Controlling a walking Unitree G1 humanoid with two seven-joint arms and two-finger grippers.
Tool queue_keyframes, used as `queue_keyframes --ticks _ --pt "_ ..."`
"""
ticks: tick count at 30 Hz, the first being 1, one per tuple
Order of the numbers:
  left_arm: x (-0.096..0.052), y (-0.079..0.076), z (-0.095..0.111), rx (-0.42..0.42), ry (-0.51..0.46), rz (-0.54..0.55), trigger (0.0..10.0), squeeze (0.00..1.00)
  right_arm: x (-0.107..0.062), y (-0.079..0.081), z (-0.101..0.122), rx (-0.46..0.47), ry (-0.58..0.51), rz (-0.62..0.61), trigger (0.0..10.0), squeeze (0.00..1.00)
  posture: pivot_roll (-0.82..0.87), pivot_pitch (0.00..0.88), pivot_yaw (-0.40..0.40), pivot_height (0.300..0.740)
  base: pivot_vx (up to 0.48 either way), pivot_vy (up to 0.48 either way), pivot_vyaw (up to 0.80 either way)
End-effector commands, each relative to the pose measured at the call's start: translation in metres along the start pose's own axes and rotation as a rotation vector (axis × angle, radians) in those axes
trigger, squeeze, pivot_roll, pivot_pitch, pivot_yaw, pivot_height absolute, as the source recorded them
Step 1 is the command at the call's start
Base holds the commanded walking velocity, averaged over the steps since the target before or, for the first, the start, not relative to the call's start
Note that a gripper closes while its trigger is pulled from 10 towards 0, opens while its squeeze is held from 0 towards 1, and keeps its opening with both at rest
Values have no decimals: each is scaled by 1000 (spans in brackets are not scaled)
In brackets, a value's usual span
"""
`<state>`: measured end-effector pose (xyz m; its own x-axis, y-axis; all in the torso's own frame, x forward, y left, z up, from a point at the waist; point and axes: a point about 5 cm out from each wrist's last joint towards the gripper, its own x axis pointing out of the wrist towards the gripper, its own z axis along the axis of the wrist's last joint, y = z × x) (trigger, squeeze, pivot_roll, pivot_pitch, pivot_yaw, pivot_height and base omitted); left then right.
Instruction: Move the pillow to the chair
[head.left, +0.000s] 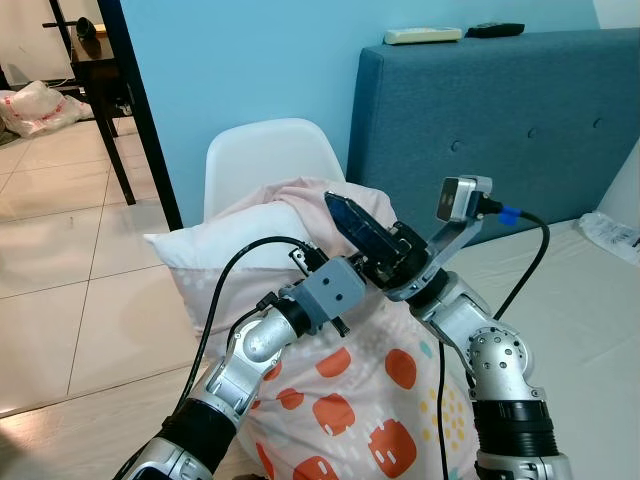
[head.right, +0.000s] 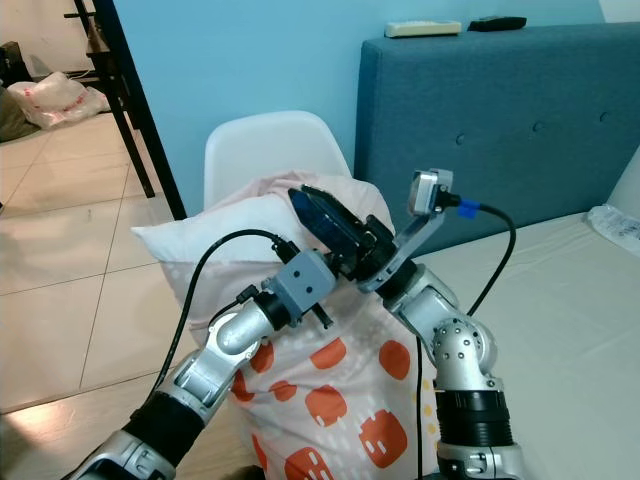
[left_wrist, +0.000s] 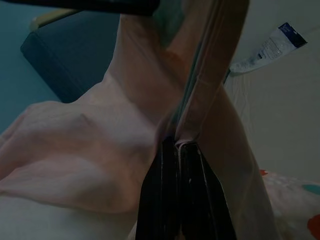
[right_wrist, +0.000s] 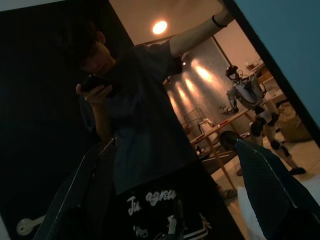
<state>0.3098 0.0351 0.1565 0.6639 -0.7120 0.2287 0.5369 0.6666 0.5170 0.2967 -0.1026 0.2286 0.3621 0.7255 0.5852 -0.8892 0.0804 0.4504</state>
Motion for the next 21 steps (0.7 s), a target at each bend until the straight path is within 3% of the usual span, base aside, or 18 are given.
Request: queue_keyframes --ticks 1,4,6,7,9,11,13,18,21 --pt "-6 -3 -12 -4 68 -7 0 0 9 13 -4 5 25 96 10000 0 109 0 -16 611 0 0 0" --pt "-6 -2 -12 -4 68 -5 0 0 9 18 -21 -16 141 123 10000 0 110 0 -19 611 0 0 0" --pt "-5 -1 -12 -5 68 3 0 0 12 7 -28 -169 197 16 10000 0 108 0 -17 611 0 0 0" --pt "-5 -1 -12 -5 68 3 0 0 12 7 -28 -169 197 16 10000 0 108 0 -17 611 0 0 0" --pt "-5 0 -12 -7 68 7 0 0 16 -11 -18 -295 171 -148 10000 0 105 0 -15 611 0 0 0" --pt "-6 -3 -12 -10 69 3 0 0 19 -24 6 -347 40 -278 10000 0 105 0 -15 611 0 0 0" --pt "-6 -4 -13 -11 69 0 0 0 19 -28 19 -368 -27 -327 10000 0 104 0 -16 611 0 0 0" --pt "-5 -5 -13 -13 71 0 0 0 17 -28 30 -373 -78 -333 10000 0 110 0 -21 611 0 0 0" --pt "-5 -4 -13 -11 73 4 0 0 7 -43 41 -478 -72 -505 10000 0 104 0 -15 611 0 0 0"
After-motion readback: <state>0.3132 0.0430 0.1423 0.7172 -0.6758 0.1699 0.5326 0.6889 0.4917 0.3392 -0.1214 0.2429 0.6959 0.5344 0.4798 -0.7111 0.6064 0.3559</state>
